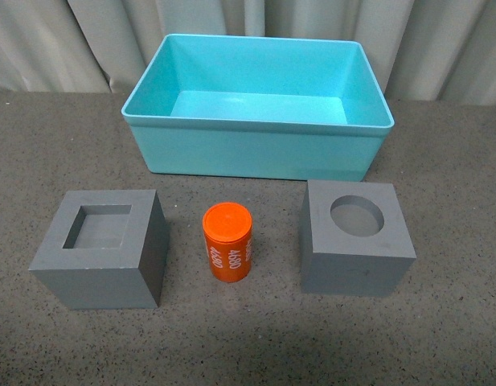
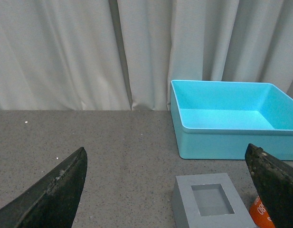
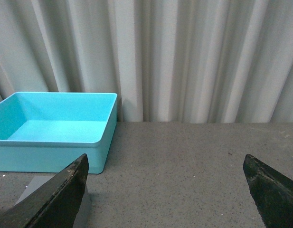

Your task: Place gray and orange parts in blue box

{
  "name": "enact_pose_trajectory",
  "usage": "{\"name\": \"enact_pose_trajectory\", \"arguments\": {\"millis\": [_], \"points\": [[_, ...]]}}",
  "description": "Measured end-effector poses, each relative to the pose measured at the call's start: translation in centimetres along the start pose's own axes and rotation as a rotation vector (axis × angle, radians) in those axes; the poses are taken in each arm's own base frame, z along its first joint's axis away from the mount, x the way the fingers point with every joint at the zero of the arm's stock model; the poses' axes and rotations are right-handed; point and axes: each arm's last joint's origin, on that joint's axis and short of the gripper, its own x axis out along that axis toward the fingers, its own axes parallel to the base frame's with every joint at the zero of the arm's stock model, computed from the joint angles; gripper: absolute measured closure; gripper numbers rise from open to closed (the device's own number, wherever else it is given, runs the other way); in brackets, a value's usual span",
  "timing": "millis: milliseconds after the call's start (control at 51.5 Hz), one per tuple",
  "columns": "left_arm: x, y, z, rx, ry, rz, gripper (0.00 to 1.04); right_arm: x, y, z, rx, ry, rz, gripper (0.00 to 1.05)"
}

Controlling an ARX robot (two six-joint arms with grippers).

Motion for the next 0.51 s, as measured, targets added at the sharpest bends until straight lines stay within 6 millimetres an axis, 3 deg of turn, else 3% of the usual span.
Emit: {"name": "enact_pose_trajectory", "arguments": {"millis": [505], "points": [[0.00,0.00,0.01,0.000,0.000,0.000,0.07,0.00,0.00,0.00,0.000,0.000,0.000,0.10]]}}
